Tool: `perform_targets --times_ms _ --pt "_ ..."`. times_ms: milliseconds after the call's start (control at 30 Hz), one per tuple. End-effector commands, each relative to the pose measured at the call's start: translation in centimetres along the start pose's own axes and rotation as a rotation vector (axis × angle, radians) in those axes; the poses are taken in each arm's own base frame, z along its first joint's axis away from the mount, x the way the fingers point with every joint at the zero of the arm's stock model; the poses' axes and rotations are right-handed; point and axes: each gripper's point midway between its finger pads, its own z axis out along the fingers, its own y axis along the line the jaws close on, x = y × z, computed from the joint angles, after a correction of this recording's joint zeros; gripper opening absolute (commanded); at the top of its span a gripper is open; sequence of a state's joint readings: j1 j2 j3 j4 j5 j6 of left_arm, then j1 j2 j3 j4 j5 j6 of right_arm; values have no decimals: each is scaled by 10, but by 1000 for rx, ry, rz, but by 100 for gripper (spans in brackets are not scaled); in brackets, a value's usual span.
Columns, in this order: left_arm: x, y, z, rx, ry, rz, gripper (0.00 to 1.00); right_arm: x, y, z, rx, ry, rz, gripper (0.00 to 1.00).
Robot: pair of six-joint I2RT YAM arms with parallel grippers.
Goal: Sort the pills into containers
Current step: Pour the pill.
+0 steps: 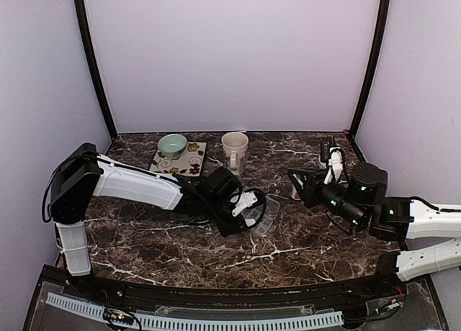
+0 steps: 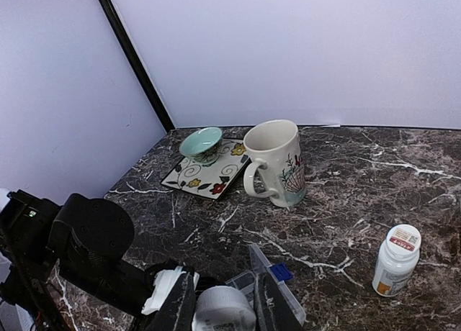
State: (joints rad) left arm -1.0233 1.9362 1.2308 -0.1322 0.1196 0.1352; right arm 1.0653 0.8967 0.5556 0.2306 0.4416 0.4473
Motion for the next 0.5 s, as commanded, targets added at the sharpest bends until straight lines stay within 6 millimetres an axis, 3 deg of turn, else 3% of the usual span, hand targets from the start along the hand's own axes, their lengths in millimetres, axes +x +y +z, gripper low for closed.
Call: perform_targets --times_ms 0,467 --pt "-6 -2 -5 -3 13 19 0 -2 -3 -1 -2 -12 12 0" --pt "-11 -4 -7 -8 40 33 0 -2 -2 -2 -8 -14 18 0"
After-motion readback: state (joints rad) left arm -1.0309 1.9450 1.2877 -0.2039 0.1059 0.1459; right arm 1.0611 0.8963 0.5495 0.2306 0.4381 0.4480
